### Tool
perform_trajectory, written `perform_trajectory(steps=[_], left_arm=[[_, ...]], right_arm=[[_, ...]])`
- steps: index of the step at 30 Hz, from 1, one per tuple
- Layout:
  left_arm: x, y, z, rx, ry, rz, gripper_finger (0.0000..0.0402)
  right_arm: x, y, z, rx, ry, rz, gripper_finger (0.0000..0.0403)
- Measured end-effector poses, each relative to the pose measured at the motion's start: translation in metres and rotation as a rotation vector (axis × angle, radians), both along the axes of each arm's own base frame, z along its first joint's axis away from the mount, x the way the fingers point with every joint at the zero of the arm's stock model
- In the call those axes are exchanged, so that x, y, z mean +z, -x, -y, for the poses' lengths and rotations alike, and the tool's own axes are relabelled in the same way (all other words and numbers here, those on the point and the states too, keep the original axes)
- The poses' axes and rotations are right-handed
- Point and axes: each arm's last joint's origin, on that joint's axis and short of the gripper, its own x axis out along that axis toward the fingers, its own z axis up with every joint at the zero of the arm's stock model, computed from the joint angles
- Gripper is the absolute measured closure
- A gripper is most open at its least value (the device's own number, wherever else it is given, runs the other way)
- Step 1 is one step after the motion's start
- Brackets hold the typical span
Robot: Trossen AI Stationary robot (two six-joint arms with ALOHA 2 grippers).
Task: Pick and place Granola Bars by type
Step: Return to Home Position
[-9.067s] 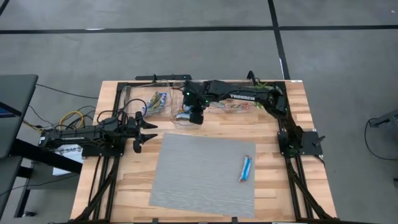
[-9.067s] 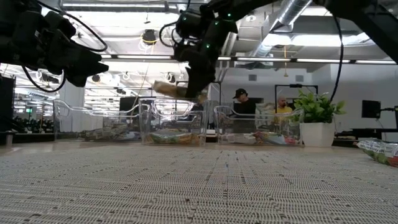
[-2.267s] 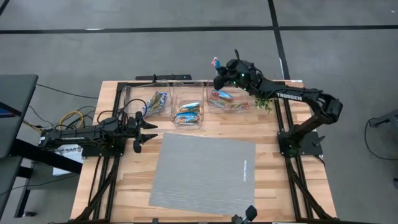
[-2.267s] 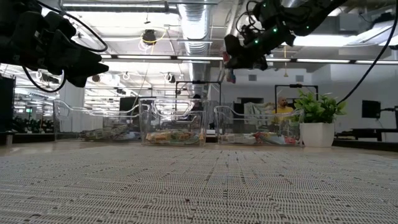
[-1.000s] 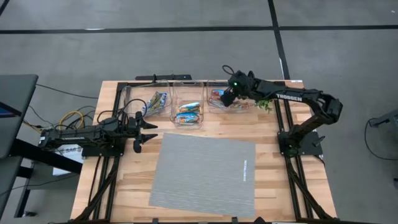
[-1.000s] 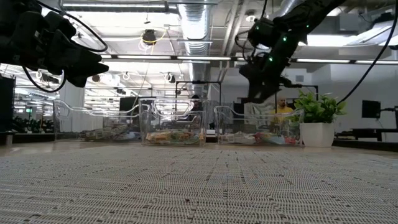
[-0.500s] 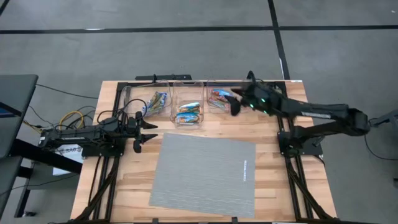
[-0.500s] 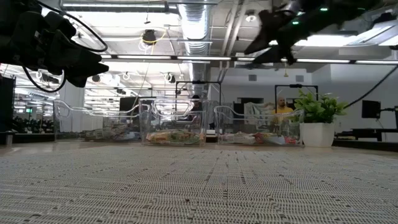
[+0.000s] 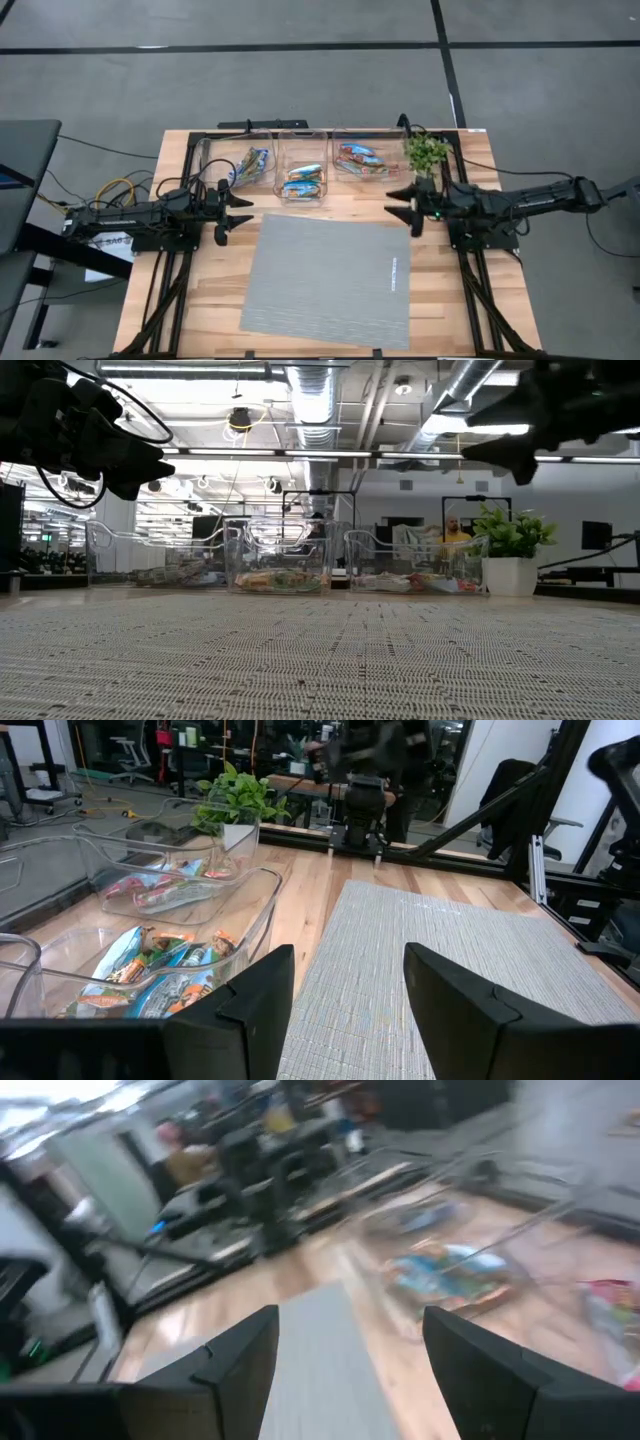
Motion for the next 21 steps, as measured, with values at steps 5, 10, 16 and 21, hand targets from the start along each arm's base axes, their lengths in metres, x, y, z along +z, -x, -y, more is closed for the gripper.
perform_trajectory(steps=[5,10,16,21], left_arm=[[0.000,0.000,0.000,0.000,0.000,-0.001,0.0219],[0.000,0.000,0.000,0.000,0.000,-0.001,0.0219],[0.000,0.000,0.000,0.000,0.000,-0.001,0.0219],[0.000,0.000,0.000,0.000,0.000,0.000,0.0219]], right_arm=[[-0.019,0.014,-0.015,0.222,0.126,0.000,0.0163],[-0.039,0.026,-0.020,0.352,0.150,0.024,0.0163],[-0.054,0.034,-0.019,0.355,0.148,0.045,0.0163],[-0.058,0.040,-0.018,0.362,0.184,0.008,0.0163]])
